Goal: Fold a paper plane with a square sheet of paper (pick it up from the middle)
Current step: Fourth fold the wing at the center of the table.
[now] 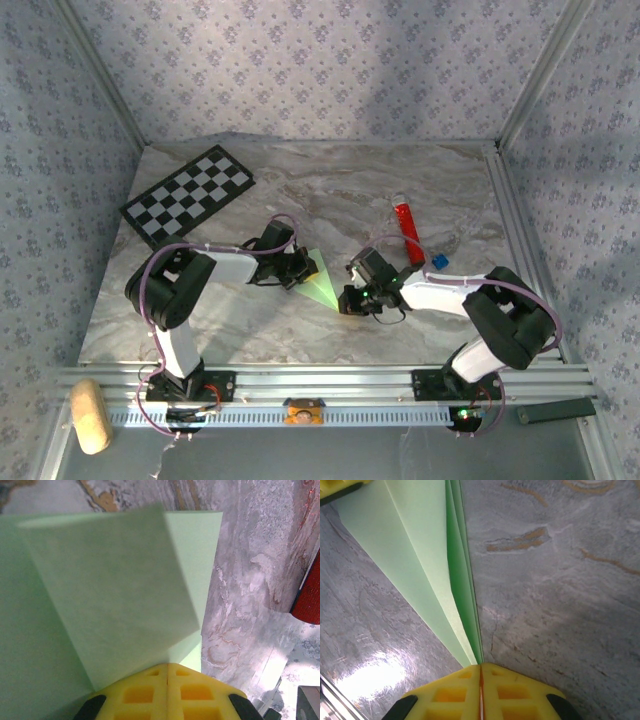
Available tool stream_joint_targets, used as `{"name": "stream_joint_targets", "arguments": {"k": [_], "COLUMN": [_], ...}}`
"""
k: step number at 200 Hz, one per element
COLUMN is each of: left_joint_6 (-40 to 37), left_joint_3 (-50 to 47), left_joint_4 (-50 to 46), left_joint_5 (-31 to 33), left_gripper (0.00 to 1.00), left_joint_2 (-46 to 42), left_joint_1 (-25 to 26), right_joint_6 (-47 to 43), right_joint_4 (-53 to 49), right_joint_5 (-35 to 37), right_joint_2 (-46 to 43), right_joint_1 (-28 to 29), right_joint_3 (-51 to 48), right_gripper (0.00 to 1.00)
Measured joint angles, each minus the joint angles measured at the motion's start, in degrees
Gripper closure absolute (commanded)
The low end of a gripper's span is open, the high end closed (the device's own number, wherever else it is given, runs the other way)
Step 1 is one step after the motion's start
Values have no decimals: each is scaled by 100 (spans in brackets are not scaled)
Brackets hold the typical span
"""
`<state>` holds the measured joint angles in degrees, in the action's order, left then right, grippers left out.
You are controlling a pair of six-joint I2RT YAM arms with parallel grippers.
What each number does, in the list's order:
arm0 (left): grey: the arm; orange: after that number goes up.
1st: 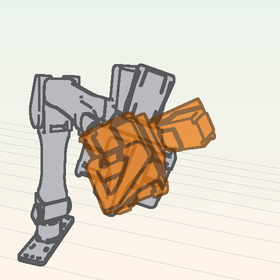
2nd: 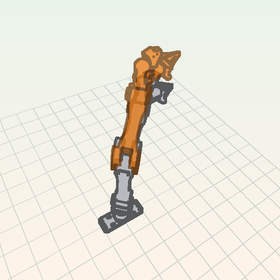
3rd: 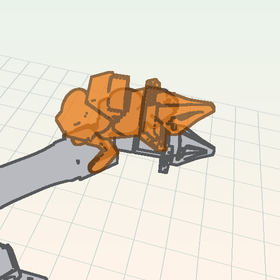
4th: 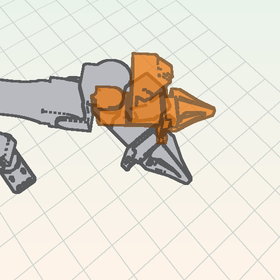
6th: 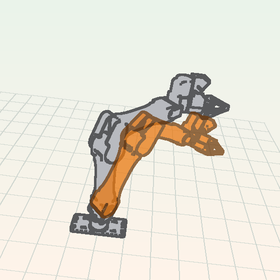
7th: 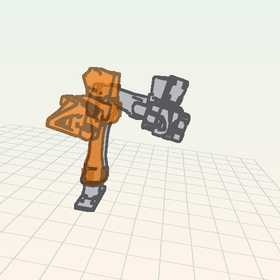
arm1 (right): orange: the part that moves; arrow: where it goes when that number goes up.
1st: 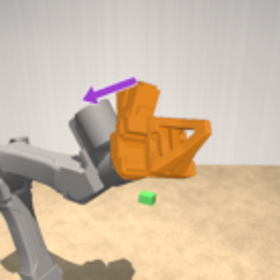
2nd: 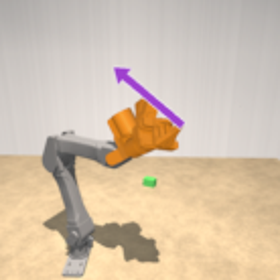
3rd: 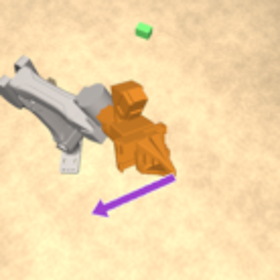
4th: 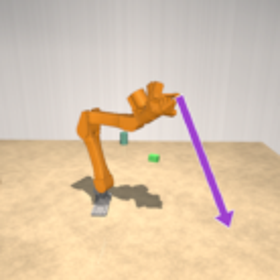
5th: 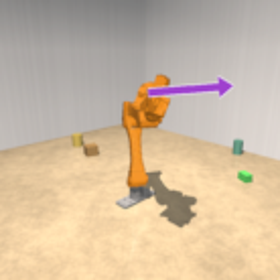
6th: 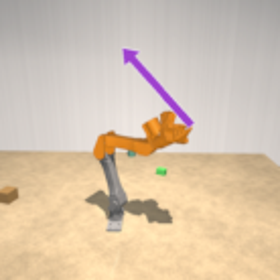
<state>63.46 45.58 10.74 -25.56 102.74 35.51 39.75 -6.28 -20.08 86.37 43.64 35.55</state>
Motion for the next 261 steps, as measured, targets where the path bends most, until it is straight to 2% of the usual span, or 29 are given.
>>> {"name": "stream_joint_targets", "arguments": {"k": [49, 86, 126, 185, 224, 261], "left_joint_6": [-7, -48, -68, -90, -105, -149], "left_joint_3": [0, 0, 0, 0, 0, 0], "left_joint_4": [4, 4, 4, -2, -7, -24], "left_joint_5": [33, 33, 48, 149, 160, 199], "left_gripper": [98, 98, 97, 97, 97, 97], "left_joint_2": [0, 0, -9, -31, -37, -50], "left_joint_1": [-85, -96, -87, -13, -7, 4], "right_joint_6": [-111, -107, 107, 249, 308, 308], "right_joint_4": [-409, -719, -153, 570, 804, 820], "right_joint_5": [63, 74, -260, -955, -1158, -1180], "right_joint_2": [-111, -433, -990, 264, 957, 1261], "right_joint_1": [57, 31, -273, -415, -413, -424], "right_joint_3": [39, -4, -35, 634, 975, 1088], "right_gripper": [89, 93, 96, 96, 96, 96]}}
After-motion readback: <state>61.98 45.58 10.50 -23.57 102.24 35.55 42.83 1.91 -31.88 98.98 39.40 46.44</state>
